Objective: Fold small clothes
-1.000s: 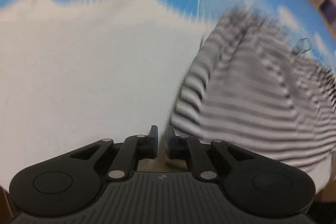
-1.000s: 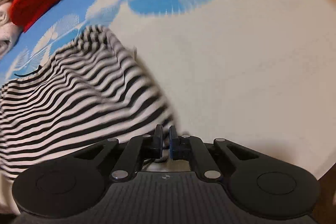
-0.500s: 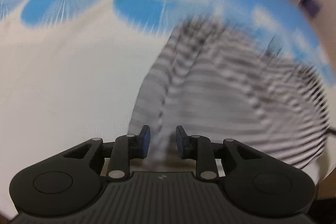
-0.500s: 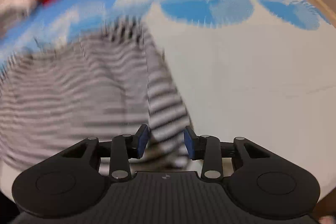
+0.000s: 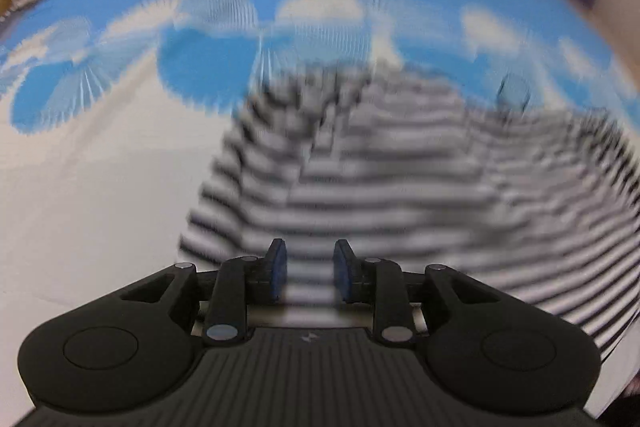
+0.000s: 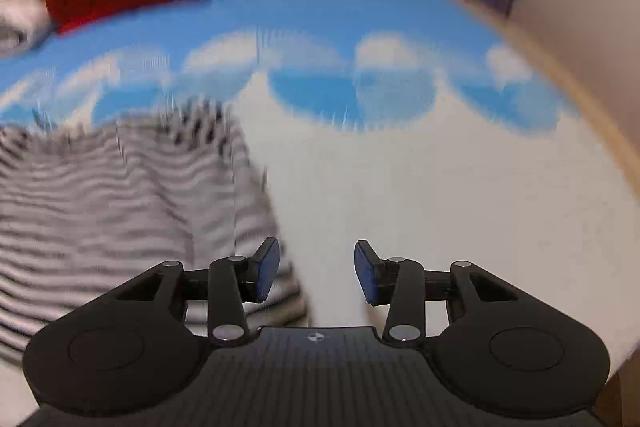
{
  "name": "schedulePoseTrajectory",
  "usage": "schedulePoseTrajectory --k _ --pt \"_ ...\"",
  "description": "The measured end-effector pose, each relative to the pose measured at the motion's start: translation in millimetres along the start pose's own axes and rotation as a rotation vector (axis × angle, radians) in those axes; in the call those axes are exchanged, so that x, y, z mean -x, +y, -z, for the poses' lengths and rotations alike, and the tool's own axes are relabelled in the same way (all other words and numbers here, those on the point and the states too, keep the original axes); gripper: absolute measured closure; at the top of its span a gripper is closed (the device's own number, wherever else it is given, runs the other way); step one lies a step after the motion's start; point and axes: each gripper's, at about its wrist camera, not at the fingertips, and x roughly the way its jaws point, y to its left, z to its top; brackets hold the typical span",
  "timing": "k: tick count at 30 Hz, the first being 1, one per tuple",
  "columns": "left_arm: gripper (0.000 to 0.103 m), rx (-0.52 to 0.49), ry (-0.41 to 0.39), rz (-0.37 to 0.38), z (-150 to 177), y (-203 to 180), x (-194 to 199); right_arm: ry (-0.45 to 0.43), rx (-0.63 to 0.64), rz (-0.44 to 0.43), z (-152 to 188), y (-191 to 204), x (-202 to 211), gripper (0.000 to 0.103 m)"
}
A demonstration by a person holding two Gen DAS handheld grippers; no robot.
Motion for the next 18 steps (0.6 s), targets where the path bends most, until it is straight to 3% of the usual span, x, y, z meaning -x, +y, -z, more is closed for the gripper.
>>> schedulePoseTrajectory --k 2,5,6,9,11,13,15,17,18 --pt "0.070 0.007 -0.055 0.017 -3 3 5 -0.044 -0.055 -0.050 -4 -5 10 0.056" --pt "0.069 -0.014 0.113 -0.085 6 9 -23 -0.026 -0.049 -0.056 -4 -4 13 0.055" --pt "0.069 -0.003 0.109 -0.087 7 12 -21 -0.023 -0.038 -0.037 -4 -3 13 0.055" --pt "0.068 0.026 -0.089 -0.054 1 15 21 -0.078 -0.045 -0.027 -5 0 34 0.055" --pt "0.060 0.020 -0.202 -0.025 5 17 54 -0.146 -0.064 -0.041 -2 2 56 0.055" --pt "0.054 0.012 -0.242 -0.004 8 17 78 -0.218 -0.082 -0.029 4 8 82 0.055" --pt "0.054 0.051 -0.223 0.041 5 18 100 -0.282 -0.104 -0.023 13 14 104 0.055" --pt "0.047 0.045 -0.298 0.071 14 21 132 -0.337 -0.134 -0.036 26 23 122 0.052" --pt "0.039 0.019 -0.341 0.065 24 20 148 -0.348 -0.144 -0.045 33 28 128 0.052"
